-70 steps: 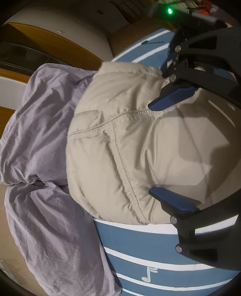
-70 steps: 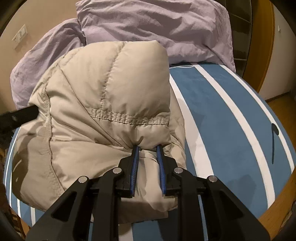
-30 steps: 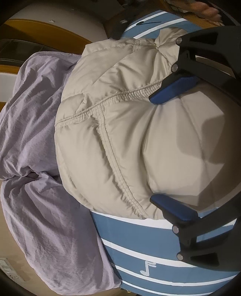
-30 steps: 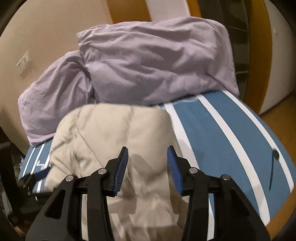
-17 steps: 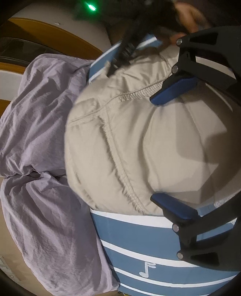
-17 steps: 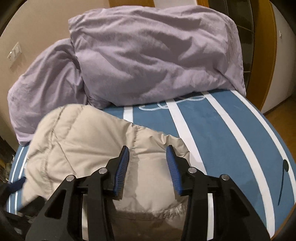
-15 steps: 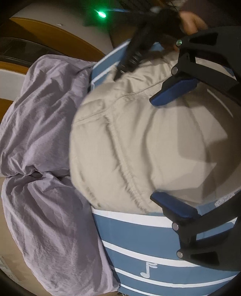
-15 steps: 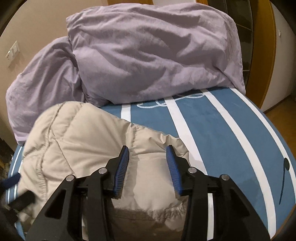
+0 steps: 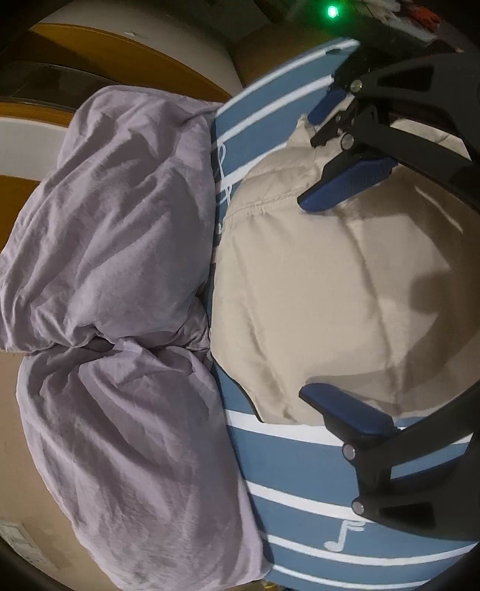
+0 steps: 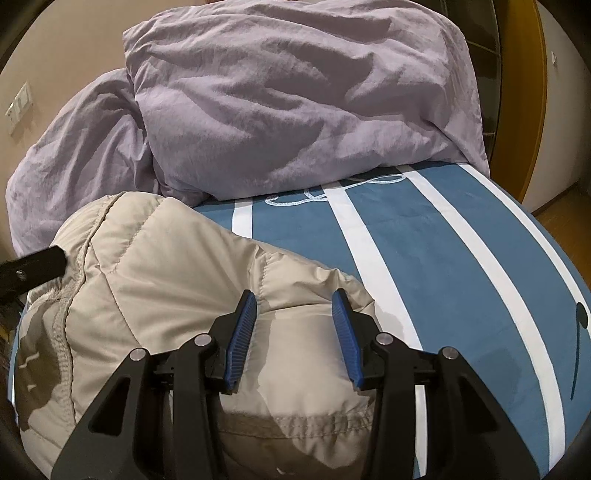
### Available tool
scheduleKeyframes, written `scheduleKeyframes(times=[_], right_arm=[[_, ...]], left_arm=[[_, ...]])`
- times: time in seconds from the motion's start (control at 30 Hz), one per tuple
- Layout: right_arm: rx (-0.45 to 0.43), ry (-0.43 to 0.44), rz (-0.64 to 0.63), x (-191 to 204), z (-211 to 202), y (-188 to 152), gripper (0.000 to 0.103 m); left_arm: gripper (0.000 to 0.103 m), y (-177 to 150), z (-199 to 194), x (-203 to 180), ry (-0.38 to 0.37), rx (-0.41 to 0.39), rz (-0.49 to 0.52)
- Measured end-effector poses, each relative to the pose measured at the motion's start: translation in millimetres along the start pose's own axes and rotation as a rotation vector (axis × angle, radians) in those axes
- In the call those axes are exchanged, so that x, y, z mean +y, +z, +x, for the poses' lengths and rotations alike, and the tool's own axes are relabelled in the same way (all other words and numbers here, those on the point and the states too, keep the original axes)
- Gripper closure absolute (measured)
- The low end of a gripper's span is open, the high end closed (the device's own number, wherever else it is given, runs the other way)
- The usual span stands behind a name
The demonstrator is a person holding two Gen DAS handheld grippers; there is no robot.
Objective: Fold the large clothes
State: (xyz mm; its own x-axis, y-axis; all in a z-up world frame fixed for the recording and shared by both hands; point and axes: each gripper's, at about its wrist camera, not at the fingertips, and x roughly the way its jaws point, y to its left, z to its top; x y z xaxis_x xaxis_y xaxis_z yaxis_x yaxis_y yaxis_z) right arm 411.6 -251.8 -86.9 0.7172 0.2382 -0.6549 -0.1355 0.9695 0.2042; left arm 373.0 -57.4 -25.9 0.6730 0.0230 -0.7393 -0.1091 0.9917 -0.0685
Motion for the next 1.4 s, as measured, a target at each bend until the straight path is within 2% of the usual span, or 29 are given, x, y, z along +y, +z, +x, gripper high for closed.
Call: scheduleKeyframes(times=[0.27, 0.77, 0.9, 1.3, 1.4], right_arm=[[-0.019, -0.001, 0.007, 0, 1, -2, 0.057], [-0.054, -0.022, 0.011, 2, 3, -5, 0.055], [-0.052, -0.023, 0.007, 2, 3, -5, 0.055], [-0.049, -0.02, 0.006, 1, 7, -5, 0.054], [-0.022, -0.038, -0.008, 3, 10, -1, 0.053]], left_arm=[[0.005, -8, 16, 1, 0.01, -0.013, 0.011], [0.002, -22, 34, 15, -0.052, -0.039, -0.048], [0.002, -25, 40, 19, -0.074, -0.044, -0.065], [0.002, -25, 43, 19, -0.069, -0.044, -0.064], [0.002, -25, 43, 19, -0.065, -0.041, -0.063]])
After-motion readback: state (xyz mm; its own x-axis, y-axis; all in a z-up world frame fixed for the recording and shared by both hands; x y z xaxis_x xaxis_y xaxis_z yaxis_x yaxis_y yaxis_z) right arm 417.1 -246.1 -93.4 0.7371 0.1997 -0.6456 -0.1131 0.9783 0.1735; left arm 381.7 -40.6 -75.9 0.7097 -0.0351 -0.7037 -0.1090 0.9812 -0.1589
